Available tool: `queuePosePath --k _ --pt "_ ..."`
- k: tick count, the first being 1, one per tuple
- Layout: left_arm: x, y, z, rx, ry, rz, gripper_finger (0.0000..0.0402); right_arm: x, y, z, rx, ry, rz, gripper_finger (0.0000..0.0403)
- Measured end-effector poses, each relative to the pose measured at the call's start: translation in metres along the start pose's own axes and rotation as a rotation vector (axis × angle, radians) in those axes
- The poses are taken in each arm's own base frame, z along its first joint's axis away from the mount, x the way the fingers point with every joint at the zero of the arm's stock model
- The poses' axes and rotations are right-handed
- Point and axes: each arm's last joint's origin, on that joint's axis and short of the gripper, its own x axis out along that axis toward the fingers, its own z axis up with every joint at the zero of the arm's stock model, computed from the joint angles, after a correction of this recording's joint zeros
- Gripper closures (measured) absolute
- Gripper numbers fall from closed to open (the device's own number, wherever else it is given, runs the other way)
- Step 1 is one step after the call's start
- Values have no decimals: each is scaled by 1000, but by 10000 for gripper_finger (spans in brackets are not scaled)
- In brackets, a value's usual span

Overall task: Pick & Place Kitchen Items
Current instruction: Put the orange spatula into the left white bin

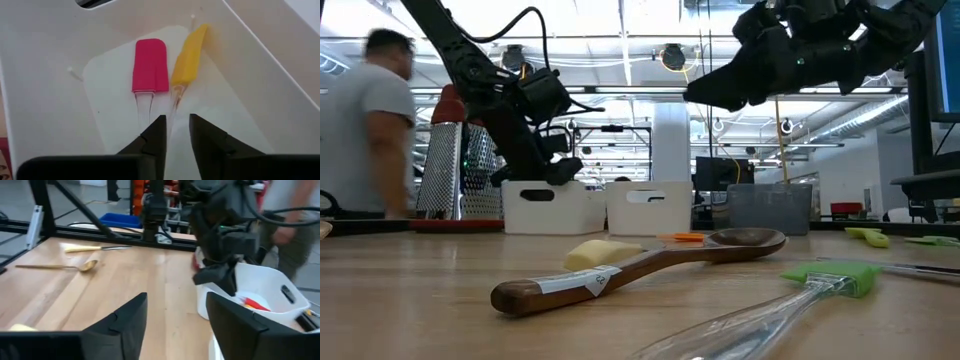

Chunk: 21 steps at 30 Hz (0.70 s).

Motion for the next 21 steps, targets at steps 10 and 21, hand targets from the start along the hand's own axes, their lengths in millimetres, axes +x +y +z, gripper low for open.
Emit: queuePosePath --k 10,21 --pt "-19 -3 12 -16 -86 -44 269 1 15 -7 -30 83 66 185" --pt "-62 -19 24 -6 -235 -170 268 -1 22 -18 1 190 217 189"
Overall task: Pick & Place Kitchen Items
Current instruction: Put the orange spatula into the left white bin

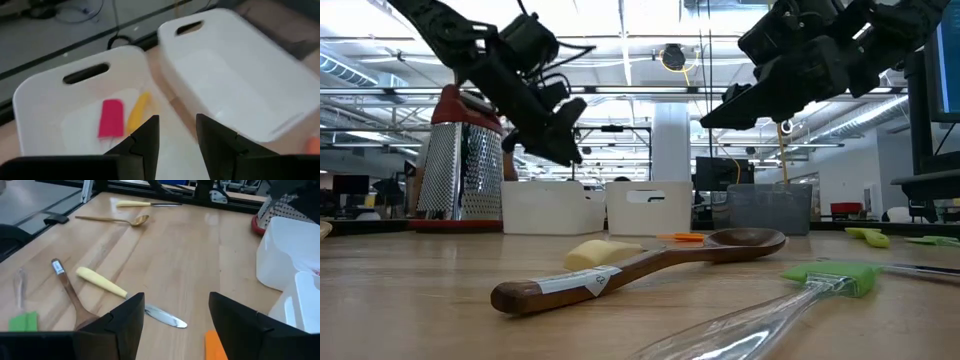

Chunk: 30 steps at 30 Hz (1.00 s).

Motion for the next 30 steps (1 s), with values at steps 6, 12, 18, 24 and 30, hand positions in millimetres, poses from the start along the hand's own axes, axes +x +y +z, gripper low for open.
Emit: queuePosePath --k 6,12,18,24,30 --pt "-12 -18 3 66 -64 -84 268 0 -1 0 2 2 -7 190" --pt "-20 -39 3 172 -137 -169 268 0 -2 -1 45 6 -20 190" --pt "-28 -53 0 259 -179 -226 268 13 -4 -14 90 68 -77 178" --pt "-29 -55 0 277 -187 -232 268 31 -10 -35 118 130 -202 154" --pt "-29 -55 0 279 -188 -229 268 45 -14 -58 130 218 -300 155"
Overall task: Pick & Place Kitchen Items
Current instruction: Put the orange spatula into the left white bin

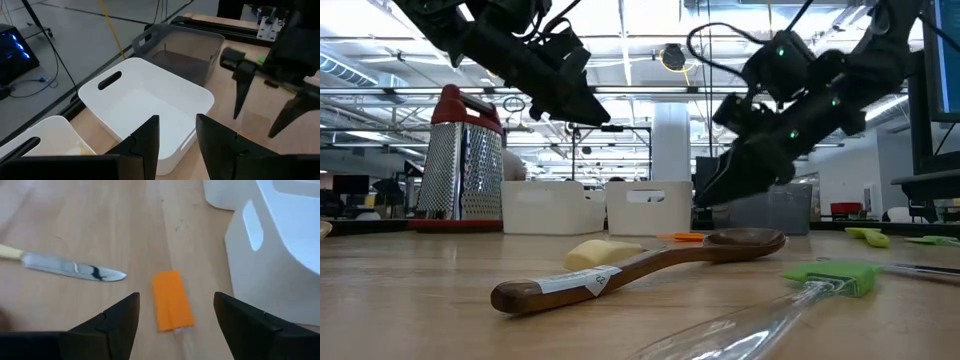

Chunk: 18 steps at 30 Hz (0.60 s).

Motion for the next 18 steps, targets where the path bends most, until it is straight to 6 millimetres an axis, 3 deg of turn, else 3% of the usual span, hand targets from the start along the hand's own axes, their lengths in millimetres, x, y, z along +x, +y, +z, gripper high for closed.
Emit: queuePosePath --k 8,18 --pt "0 0 0 0 0 0 268 19 0 -20 46 57 -2 154" --pt "0 0 0 -1 -1 1 268 26 -14 -32 58 89 -26 154"
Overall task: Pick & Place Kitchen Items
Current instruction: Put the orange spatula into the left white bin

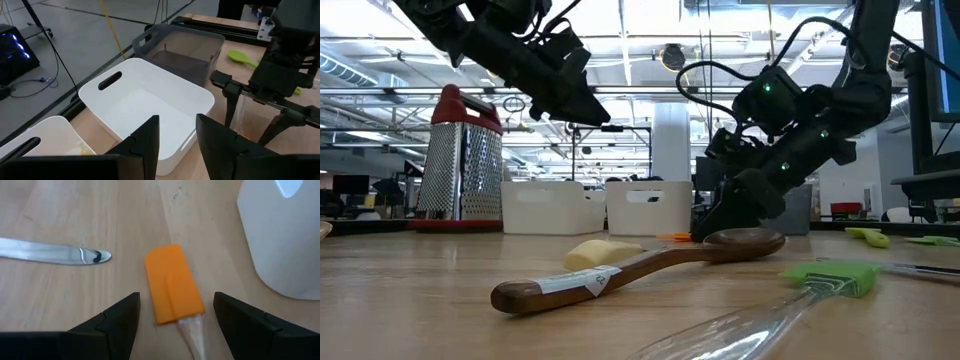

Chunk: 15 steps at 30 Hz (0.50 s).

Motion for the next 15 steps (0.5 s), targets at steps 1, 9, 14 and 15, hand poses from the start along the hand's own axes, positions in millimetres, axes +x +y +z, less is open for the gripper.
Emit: queuePosePath --k 1,9,14,15 --pt "0 0 0 0 0 0 268 1 -1 -1 8 6 -1 156" --pt "0 0 0 0 0 0 268 4 -1 -7 -3 44 54 237" --pt "0 0 0 -1 0 0 268 4 -1 -9 -10 64 59 306" --pt "0 0 0 -1 0 0 268 4 -1 -10 -11 65 60 315"
